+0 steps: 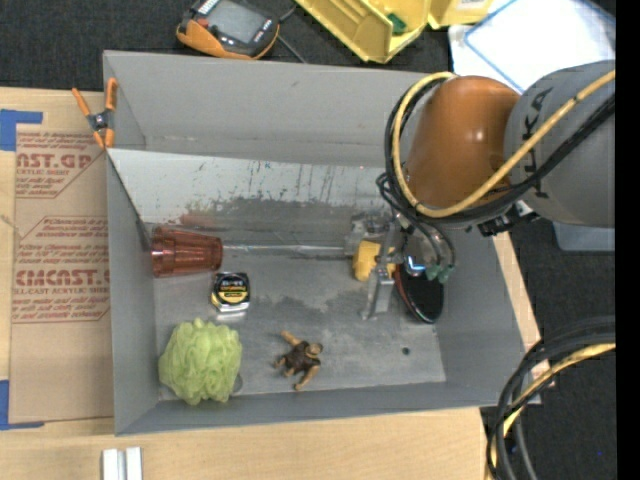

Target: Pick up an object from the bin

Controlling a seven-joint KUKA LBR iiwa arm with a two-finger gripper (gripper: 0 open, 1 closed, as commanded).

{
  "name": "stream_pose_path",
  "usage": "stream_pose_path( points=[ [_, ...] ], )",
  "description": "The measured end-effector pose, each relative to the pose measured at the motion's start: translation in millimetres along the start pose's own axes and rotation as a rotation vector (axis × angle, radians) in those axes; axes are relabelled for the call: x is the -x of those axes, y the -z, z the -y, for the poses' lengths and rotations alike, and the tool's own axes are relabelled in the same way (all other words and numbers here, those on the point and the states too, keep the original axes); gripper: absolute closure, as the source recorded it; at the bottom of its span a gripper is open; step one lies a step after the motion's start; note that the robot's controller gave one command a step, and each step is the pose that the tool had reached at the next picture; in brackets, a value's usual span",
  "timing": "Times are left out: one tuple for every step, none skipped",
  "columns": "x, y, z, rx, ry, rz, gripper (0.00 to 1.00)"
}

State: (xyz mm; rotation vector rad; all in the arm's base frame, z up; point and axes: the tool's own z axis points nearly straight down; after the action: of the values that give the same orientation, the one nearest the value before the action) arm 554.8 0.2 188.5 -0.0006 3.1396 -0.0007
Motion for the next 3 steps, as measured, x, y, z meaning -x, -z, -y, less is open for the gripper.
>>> stream_pose_path(
  points=[
    [0.0, 0.0, 0.0, 0.000, 0.000, 0.000, 0.00],
    [8.0, -15.3, 16.0, -0.001, 0.018, 0.001, 0.00],
    [3.6, -8.5, 17.3, 0.001, -0.010, 0.002, 0.00]
  ],
)
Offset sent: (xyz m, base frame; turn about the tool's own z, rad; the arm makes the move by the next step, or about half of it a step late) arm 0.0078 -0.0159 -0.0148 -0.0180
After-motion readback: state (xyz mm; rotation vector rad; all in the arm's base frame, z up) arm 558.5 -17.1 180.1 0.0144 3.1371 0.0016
